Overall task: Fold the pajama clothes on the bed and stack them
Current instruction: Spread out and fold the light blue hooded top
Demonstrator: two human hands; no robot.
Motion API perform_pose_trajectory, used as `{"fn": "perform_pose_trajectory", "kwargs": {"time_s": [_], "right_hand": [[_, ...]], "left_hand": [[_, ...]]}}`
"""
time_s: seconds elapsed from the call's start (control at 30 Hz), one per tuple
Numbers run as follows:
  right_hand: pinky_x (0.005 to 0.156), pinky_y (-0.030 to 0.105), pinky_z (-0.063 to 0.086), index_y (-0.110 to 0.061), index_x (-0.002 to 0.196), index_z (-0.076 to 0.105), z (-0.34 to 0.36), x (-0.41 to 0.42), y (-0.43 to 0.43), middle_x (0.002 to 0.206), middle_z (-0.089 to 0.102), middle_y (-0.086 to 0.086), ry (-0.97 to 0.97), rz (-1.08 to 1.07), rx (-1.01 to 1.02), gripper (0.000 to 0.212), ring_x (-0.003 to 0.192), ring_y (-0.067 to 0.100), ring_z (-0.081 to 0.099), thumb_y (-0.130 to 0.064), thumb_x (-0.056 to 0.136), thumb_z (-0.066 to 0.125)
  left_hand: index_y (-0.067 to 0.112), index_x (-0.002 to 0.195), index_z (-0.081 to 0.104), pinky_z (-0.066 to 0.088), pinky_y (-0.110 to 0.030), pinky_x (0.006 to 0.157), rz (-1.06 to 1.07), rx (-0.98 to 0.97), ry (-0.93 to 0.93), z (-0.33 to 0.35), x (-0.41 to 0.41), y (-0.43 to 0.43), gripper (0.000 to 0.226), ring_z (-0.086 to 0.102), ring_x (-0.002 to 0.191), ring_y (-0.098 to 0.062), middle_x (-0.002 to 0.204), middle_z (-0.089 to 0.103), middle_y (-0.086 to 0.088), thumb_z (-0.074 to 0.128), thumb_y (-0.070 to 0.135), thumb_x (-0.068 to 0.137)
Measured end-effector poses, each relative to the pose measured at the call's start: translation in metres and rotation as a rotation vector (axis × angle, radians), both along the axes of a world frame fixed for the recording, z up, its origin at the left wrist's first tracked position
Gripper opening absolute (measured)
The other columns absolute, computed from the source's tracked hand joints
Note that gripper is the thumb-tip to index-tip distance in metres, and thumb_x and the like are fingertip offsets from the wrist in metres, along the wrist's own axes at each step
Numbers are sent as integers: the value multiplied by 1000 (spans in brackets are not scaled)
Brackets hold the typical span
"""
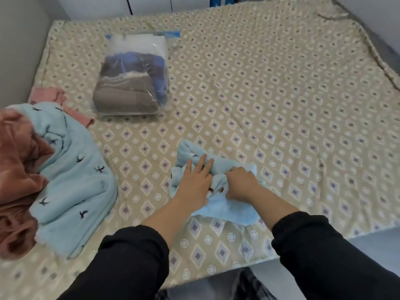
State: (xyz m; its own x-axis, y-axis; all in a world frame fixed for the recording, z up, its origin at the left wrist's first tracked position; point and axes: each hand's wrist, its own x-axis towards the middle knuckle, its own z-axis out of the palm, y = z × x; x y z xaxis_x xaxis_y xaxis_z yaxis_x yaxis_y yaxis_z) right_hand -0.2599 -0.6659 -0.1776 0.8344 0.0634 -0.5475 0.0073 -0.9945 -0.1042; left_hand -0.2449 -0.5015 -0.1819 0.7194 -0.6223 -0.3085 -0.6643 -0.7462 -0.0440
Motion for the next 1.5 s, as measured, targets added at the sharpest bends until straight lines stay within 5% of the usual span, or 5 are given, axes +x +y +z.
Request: {"fn": "perform_pose_trajectory", "kwargs": {"time_s": [0.3,0.57,0.8,1.1,1.5], "right_hand": [[83,42,37,-15,74,46,70,-71,2,82,42,2,-346,24,119,21,76,23,38,-11,69,67],[60,36,38,-5,66,57,186,-115,-60,70,54,11,-566,23,158,21,60,28,48,-4,55,74],[60,44,46,2,71,60,236,-170,-175,73,58,17,-671,22,235,16,65,33,53,3,60,72],[66,36,38,-4,83,60,241,-207,-328,88,57,13,-626,-122,0,16,83,30,53,-11,71,67],[58,25,25,-24,89,41,219,-191,-537,90,52,-5,-446,-311,-107,23,90,18,48,-36,82,59]], "left_hand": [[16,105,59,-27,-49,107,-169,-91,-5,76,-31,12,29,-33,139,-24,162,1,-6,64,28,80],[8,104,54,-12,-50,115,-347,-165,-29,188,-44,-46,34,27,142,-28,120,56,-9,61,27,76],[22,154,1,11,-50,116,-332,-114,15,228,-73,-166,104,23,142,-28,154,24,-12,65,45,76],[17,82,44,34,-32,88,-409,-134,-91,242,-96,-336,26,54,85,-24,82,55,-2,57,39,78],[11,85,53,40,-32,72,-559,-216,-5,223,-56,-555,29,49,84,-22,87,56,-4,64,34,71]]}}
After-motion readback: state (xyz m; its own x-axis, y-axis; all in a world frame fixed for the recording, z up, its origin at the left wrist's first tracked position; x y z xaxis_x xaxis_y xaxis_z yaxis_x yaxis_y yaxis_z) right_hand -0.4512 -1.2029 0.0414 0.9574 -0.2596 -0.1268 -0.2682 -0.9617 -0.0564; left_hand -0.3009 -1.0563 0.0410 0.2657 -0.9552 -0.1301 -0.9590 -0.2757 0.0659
